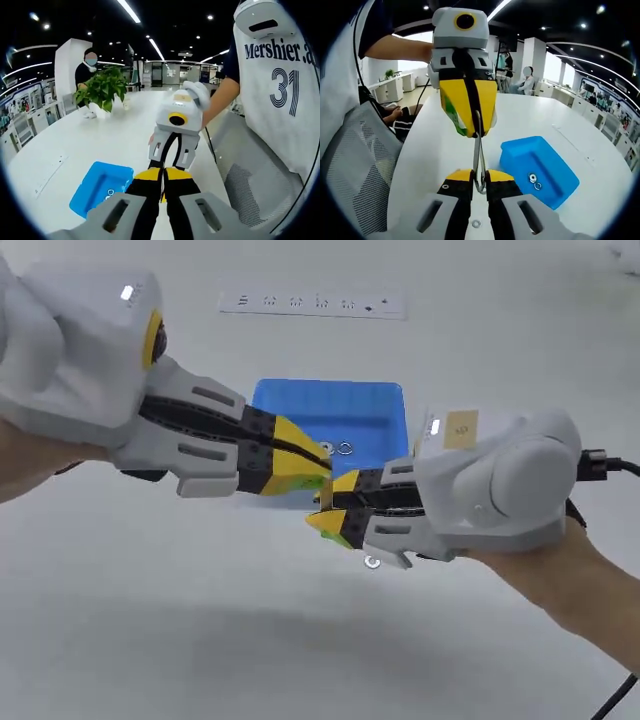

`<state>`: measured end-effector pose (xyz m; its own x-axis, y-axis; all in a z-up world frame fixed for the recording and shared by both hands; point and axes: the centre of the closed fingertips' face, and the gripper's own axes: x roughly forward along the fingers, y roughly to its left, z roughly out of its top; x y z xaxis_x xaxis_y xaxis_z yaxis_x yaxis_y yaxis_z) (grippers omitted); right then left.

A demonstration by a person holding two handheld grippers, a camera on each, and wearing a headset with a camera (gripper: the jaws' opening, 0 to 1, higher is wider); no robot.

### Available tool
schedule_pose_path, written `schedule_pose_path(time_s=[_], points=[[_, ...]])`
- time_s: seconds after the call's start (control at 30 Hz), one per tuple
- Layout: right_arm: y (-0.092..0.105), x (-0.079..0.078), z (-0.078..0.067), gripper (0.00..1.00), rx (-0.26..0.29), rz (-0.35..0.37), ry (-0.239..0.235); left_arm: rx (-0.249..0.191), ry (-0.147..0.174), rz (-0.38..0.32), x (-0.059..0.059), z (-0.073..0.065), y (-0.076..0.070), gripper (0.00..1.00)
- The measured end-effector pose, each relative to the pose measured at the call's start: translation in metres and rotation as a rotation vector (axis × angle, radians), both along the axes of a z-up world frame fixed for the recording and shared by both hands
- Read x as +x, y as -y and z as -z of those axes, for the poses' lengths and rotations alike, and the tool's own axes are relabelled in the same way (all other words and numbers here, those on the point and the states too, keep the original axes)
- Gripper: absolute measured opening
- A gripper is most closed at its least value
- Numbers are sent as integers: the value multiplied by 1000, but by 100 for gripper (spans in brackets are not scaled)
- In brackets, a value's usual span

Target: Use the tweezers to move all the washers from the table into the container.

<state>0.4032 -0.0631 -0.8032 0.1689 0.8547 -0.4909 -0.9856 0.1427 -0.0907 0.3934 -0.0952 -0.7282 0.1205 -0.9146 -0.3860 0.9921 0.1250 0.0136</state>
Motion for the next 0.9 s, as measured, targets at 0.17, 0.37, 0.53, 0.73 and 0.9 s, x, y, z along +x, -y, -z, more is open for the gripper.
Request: schedule_pose_path(time_s=[0.17, 0.37, 0.53, 0.73, 0.9], points=[[-1, 14, -20, 11, 9, 1, 46, 0, 43, 7, 10, -18, 0, 5], [0, 32, -36, 11, 16, 15, 89, -4, 87, 13, 24, -33, 1, 5], [0, 52, -44, 11, 20, 26, 118, -6, 112, 14, 39, -40, 2, 5], [-3, 73, -42, 11, 14, 32, 138, -24, 119, -12, 63, -36, -1, 5], [-7, 86, -24, 11, -15, 18, 127, -12, 101, -21, 76, -19, -4, 5]])
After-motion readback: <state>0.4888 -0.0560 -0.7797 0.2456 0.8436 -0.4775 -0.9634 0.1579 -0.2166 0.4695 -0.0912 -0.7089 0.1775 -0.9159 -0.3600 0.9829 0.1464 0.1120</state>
